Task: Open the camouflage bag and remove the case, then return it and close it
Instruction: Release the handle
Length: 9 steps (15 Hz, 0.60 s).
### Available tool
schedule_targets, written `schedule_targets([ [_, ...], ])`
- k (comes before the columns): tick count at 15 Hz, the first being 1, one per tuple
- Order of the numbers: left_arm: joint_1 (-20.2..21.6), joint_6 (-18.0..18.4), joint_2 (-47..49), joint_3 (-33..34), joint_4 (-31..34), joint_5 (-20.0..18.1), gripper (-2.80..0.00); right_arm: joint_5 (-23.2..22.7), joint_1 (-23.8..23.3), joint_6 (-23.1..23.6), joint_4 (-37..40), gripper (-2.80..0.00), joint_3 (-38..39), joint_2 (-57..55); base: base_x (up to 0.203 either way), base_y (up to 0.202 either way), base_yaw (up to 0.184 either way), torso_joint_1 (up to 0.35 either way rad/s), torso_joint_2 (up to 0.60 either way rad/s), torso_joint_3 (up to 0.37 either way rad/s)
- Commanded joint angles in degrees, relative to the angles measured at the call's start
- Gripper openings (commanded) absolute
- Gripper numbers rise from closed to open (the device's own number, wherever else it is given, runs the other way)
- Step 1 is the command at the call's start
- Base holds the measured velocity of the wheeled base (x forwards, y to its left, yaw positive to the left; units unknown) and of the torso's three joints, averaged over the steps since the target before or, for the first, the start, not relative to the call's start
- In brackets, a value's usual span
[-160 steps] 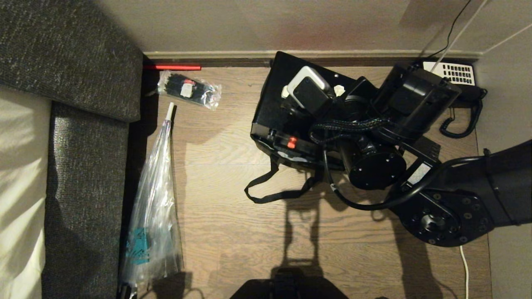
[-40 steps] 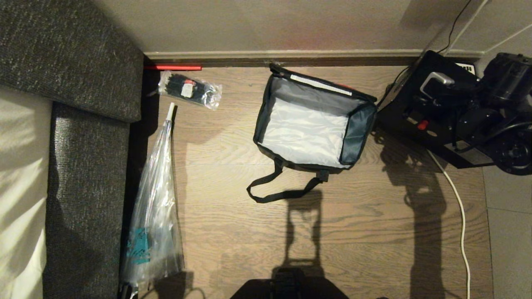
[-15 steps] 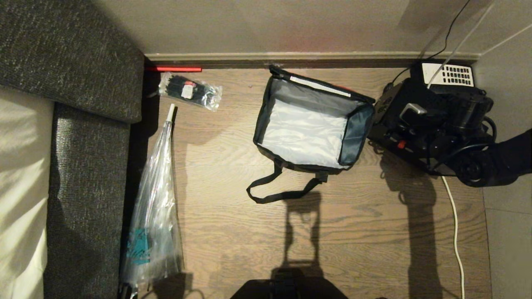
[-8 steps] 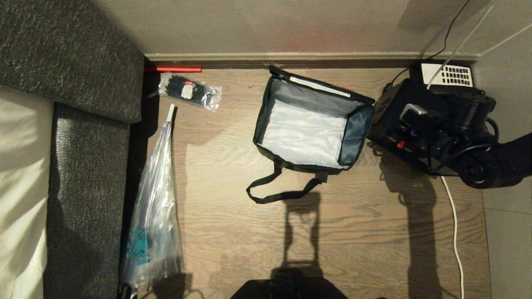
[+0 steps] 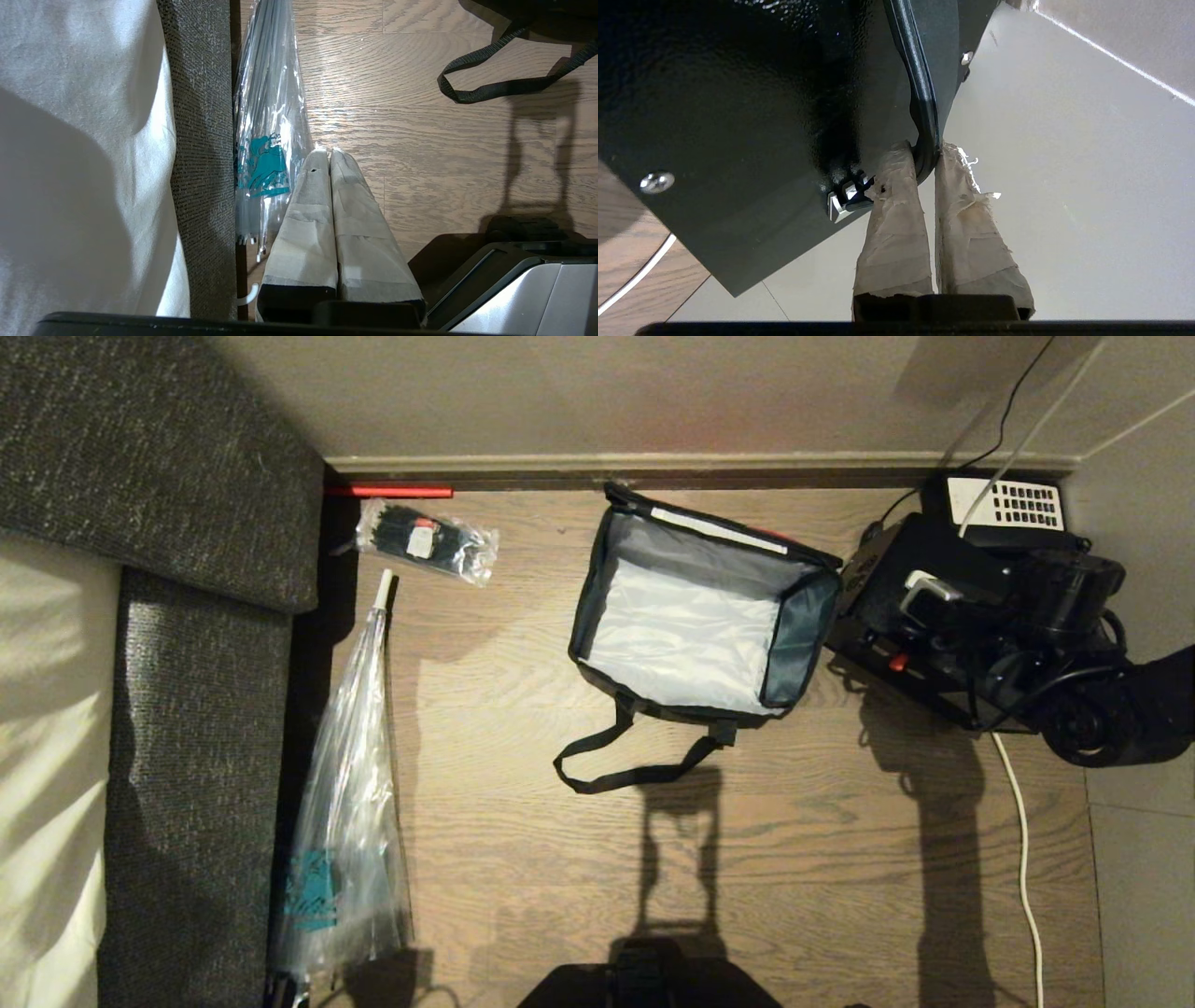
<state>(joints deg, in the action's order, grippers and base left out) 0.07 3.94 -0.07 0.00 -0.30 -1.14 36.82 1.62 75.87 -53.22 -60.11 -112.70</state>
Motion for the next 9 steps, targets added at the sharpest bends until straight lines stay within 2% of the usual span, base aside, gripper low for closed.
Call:
schedule_targets([
  [1,0.01,0.02,0.07,0.09,-0.05,0.00,-2.80,-0.49,0.14,0.33,-0.16,-2.80,1.11,1.85,0.000,0.000,0.000,0.000,0.00,0.000],
  [9,0.01,0.02,0.07,0.09,-0.05,0.07,-2.80,-1.05,0.41,-1.01,0.21,-2.80,2.36,0.63,0.000,0.000,0.000,0.000,0.00,0.000],
])
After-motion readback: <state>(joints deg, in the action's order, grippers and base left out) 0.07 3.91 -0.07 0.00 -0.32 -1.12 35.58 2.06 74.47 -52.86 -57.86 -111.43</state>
